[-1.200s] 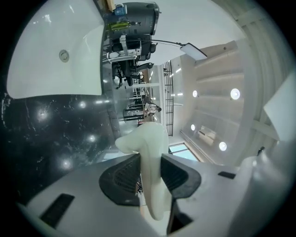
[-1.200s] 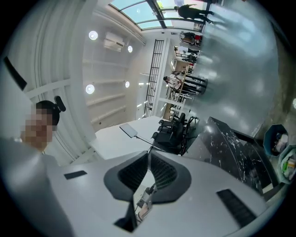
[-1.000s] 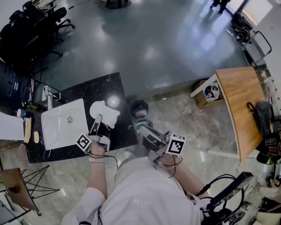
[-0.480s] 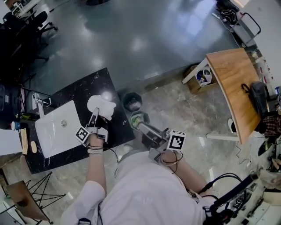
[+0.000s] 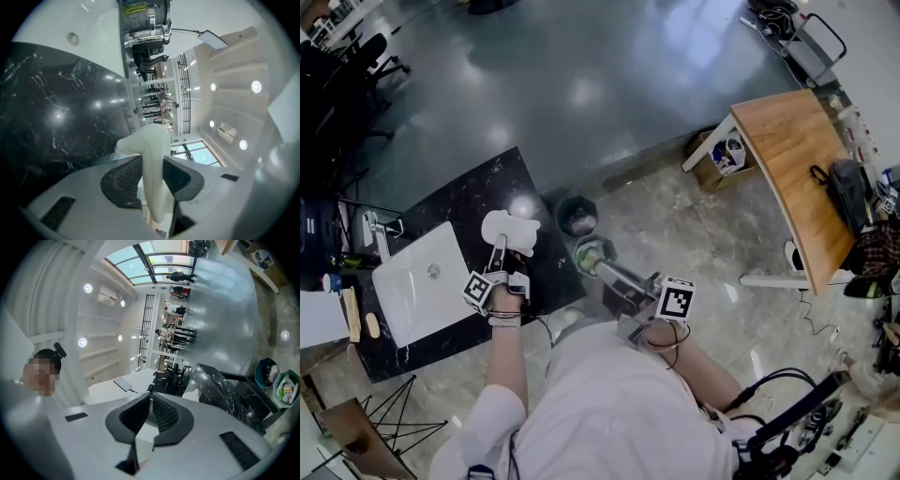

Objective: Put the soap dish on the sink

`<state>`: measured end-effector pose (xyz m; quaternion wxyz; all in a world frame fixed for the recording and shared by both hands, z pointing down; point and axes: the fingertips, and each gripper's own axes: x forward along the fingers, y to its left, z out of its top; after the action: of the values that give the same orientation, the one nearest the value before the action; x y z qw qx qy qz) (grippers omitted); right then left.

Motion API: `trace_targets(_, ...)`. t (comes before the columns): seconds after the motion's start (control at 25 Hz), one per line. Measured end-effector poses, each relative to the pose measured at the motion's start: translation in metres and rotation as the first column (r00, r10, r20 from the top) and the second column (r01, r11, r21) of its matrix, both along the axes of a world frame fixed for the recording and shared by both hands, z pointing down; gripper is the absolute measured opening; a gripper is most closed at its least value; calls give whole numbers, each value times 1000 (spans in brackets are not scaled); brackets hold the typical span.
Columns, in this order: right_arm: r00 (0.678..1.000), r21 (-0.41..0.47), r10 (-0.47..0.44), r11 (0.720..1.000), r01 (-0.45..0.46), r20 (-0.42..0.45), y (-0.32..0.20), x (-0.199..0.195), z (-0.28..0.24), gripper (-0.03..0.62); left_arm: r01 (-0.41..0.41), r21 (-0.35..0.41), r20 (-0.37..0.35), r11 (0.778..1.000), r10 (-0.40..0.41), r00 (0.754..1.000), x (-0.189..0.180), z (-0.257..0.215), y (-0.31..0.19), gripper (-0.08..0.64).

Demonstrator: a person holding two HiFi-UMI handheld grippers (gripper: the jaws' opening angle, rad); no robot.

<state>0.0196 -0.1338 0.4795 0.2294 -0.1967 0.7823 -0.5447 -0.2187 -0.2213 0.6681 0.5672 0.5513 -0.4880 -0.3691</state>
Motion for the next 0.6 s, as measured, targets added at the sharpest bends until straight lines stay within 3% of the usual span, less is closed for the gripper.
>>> trace_targets(0.12,1000,-6,12,1000,-12,-8,-2,4,3,32,-4,14,19,1000,4,1000,3,-4,-3,126)
trace_targets(0.28,1000,-4,11,1000,-11,-7,-2,5,2,32,18,20,-41,1000,-17,999,4,1,-7,152)
trace_targets(0.48,1000,-5,11,1000,-11,-6,-3,8,3,32,20,14,-50,1000,-20,999,5,4,-8,152)
trace_targets(0.6,1000,-4,14,1000,-14,-8,-3,10,3,32,20,19,-43,1000,-19,999,7,1,-8,190)
